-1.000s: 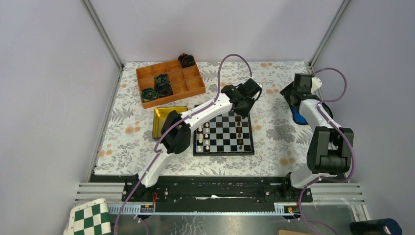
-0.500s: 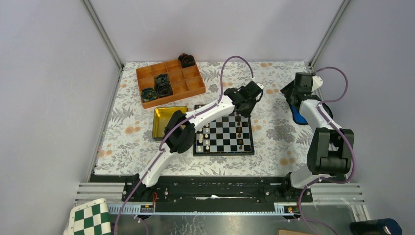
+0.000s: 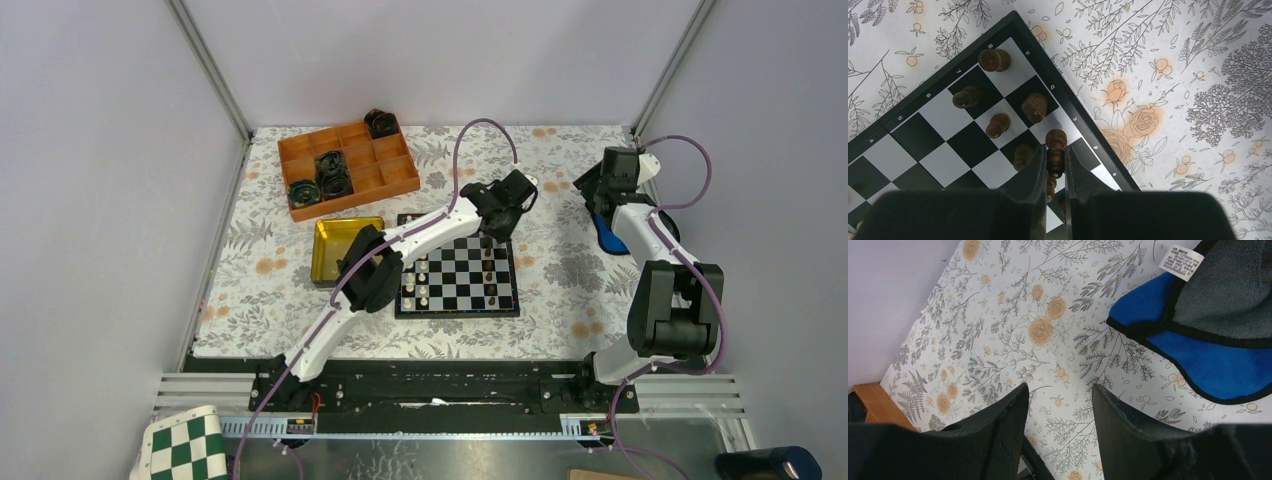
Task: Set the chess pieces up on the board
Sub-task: Place the chess piece on the chessboard.
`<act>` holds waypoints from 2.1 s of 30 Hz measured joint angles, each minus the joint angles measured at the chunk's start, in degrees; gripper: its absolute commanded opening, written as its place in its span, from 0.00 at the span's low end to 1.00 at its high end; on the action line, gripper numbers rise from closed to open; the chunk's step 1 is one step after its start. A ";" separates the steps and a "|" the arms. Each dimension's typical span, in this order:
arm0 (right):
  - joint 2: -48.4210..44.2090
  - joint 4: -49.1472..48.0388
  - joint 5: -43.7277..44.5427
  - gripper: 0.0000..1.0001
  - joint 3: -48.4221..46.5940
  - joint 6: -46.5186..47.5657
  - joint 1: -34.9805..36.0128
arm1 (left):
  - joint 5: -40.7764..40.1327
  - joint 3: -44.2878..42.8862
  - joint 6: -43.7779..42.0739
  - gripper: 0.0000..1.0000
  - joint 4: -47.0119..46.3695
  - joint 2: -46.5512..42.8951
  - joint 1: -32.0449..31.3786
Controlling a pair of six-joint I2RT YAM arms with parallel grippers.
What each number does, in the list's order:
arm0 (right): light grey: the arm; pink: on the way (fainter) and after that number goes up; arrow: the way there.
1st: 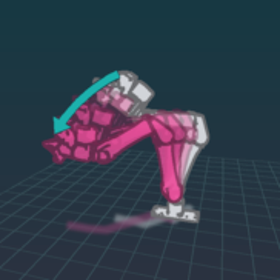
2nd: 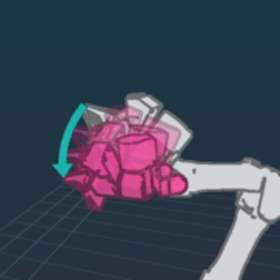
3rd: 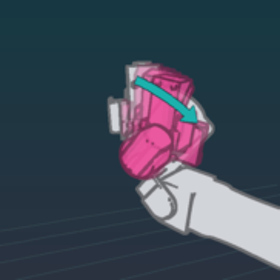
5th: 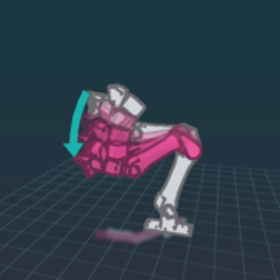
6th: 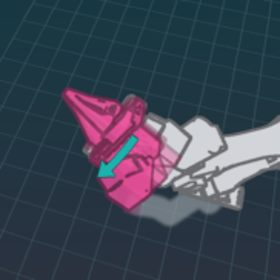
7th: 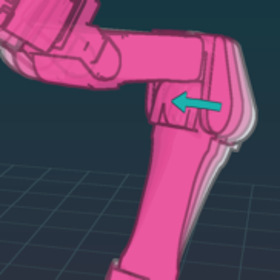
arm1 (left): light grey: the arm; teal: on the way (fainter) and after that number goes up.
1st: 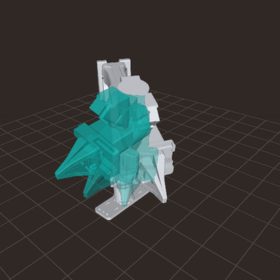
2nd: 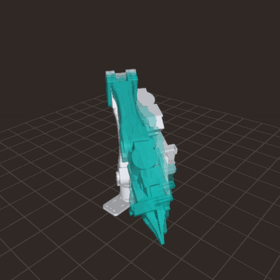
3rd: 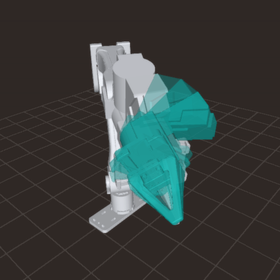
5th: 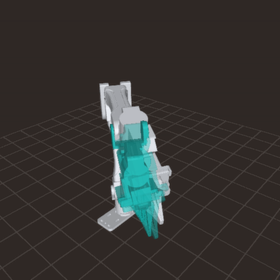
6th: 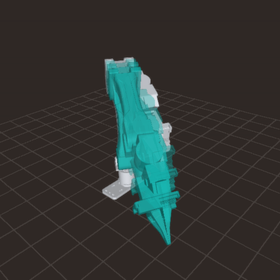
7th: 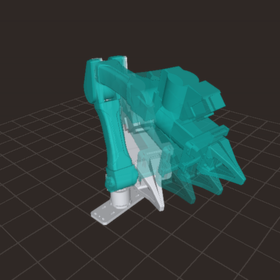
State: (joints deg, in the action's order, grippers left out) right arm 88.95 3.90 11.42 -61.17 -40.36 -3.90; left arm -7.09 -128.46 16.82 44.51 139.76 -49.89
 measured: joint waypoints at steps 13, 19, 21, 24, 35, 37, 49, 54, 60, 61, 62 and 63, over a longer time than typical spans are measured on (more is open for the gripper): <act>0.00 -0.61 -0.04 0.56 0.00 0.02 0.00 | -0.85 -0.02 0.02 0.22 -0.63 1.31 0.00; 0.02 -0.72 -0.07 0.56 0.00 0.20 0.00 | -0.98 -0.02 0.28 0.32 -0.90 1.42 0.00; 0.02 -0.81 -0.09 0.56 0.00 0.22 0.00 | -0.98 -0.02 0.35 0.35 -0.92 1.57 0.00; 0.04 -0.81 -0.11 0.56 0.00 0.24 0.00 | -1.05 -0.02 0.44 0.36 -0.87 1.77 0.00; 0.04 -0.79 -0.11 0.56 -0.04 0.61 0.00 | -1.81 -0.02 0.59 0.38 -0.90 1.77 0.00; 0.04 -0.76 -0.11 0.56 -0.04 0.68 0.00 | -2.16 -0.02 0.59 0.40 -0.90 1.70 0.00; -0.92 0.87 -0.04 0.56 -0.68 1.68 0.00 | -3.04 0.98 1.57 0.57 -1.07 -2.32 0.00; -3.13 1.62 -0.04 0.56 -0.70 2.67 0.00 | -3.72 3.34 2.34 0.75 -1.20 -7.45 -0.13; -6.34 2.34 0.42 0.56 -1.05 5.79 2.21 | -9.62 13.38 5.03 0.96 -1.77 -21.79 -0.72; -6.40 3.15 0.76 0.56 -1.77 6.75 3.56 | -11.04 15.34 5.57 0.98 -1.79 -24.50 -0.72; -6.36 3.72 0.79 0.56 -2.47 7.65 5.05 | -12.72 17.92 6.47 0.99 -2.21 -27.67 -0.70; -6.25 4.66 0.94 0.56 -3.50 8.68 6.97 | -14.58 20.72 7.52 0.99 -2.36 -31.26 -0.70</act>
State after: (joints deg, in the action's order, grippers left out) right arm 82.70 8.56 12.36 -64.66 -31.68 3.07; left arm -21.67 -107.74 24.34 42.15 108.51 -50.59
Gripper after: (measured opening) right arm 0.560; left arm 0.971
